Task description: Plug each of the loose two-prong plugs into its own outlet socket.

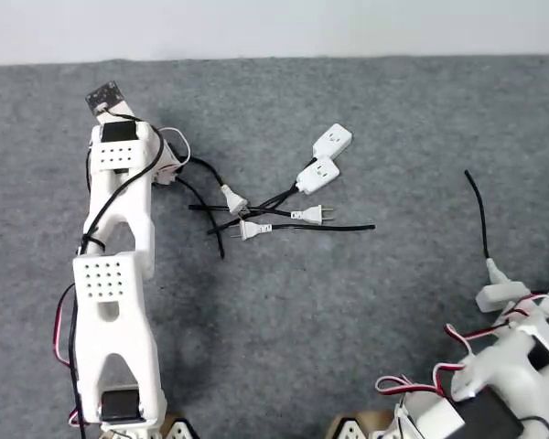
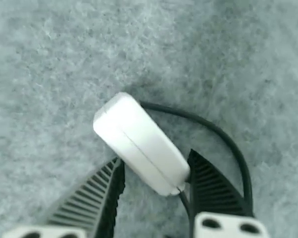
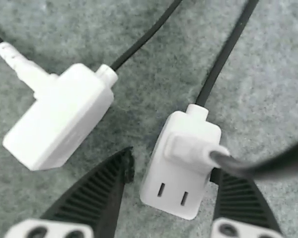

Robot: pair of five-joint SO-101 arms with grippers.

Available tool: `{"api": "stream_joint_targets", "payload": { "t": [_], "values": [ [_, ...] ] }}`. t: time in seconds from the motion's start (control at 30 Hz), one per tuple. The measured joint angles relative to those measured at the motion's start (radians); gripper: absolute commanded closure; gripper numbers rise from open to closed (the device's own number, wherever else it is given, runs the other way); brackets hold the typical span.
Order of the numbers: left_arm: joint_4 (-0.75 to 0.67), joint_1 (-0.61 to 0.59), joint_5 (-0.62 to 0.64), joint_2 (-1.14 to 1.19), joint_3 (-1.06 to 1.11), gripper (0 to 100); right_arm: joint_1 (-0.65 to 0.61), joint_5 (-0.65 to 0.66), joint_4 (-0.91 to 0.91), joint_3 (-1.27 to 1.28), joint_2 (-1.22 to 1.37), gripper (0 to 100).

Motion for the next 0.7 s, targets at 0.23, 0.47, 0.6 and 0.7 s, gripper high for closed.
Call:
{"api": "stream_joint_targets", "payload": {
  "t": [0.23,0.47,0.6,0.7],
  "values": [
    [0.097,0.002,0.009,0.094,-0.16,99,0.0,0.0,0.0,0.0,0.0,77.1],
    [0.245,0.011,-0.002,0.138,-0.316,99,-0.008,0.0,0.0,0.0,0.0,77.2],
    [0.292,0.046,-0.026,0.138,-0.374,99,-0.011,0.0,0.0,0.0,0.0,77.2],
    [0.296,0.061,-0.026,0.135,-0.35,99,-0.011,0.0,0.0,0.0,0.0,77.2]
  ]
}}
